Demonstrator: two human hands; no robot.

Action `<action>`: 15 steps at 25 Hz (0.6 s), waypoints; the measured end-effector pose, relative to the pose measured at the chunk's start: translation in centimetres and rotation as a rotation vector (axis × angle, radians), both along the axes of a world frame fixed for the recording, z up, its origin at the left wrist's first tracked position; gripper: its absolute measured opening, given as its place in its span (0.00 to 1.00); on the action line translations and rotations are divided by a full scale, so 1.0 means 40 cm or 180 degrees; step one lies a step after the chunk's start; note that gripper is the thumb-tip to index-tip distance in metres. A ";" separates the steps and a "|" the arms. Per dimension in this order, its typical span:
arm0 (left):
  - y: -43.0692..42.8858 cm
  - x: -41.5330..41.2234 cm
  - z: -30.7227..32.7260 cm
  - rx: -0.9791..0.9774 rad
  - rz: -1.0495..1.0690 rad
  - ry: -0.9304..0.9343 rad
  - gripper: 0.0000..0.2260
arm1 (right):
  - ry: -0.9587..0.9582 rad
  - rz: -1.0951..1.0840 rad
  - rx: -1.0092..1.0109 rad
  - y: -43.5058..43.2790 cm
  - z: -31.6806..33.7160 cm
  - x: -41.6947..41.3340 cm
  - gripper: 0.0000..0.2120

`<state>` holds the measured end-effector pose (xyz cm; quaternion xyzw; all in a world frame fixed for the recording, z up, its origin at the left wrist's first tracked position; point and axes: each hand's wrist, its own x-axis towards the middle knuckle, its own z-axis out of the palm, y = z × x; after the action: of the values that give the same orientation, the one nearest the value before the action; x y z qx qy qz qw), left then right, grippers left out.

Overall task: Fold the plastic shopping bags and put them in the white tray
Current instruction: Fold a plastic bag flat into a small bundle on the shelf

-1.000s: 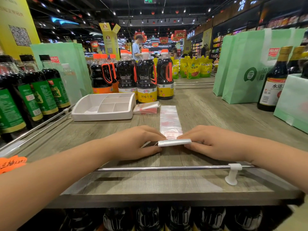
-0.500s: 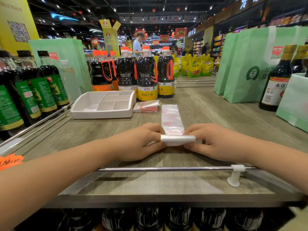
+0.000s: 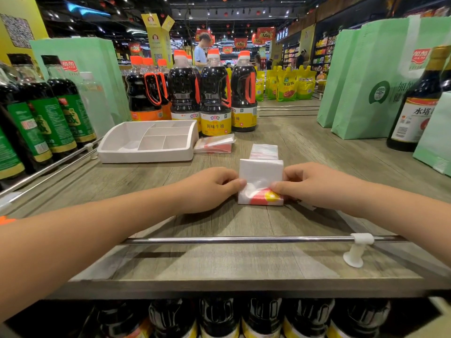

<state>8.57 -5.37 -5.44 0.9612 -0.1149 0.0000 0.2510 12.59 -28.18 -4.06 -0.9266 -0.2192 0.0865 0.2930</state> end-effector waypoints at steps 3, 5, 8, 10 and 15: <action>-0.014 0.017 -0.004 0.0204 0.0059 0.0087 0.20 | 0.0010 -0.0124 -0.0313 -0.001 0.004 -0.009 0.18; -0.021 0.027 -0.005 0.0305 0.0078 0.0052 0.21 | -0.0055 -0.0184 -0.0511 0.001 0.004 -0.013 0.20; -0.017 0.036 -0.011 0.0516 0.0010 -0.0158 0.22 | -0.0370 -0.0128 -0.0733 0.004 -0.003 -0.008 0.23; -0.011 0.040 -0.021 0.0586 -0.0092 -0.0317 0.22 | -0.0591 -0.0064 -0.0772 0.004 -0.013 -0.004 0.22; 0.007 0.040 -0.031 0.0465 -0.0219 -0.0968 0.12 | -0.1372 0.0205 -0.0561 -0.005 -0.020 -0.001 0.15</action>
<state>10.16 -5.09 -6.68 0.9612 -0.1841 0.1284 0.1601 12.54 -28.39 -4.86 -0.9382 -0.2977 -0.0852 0.1546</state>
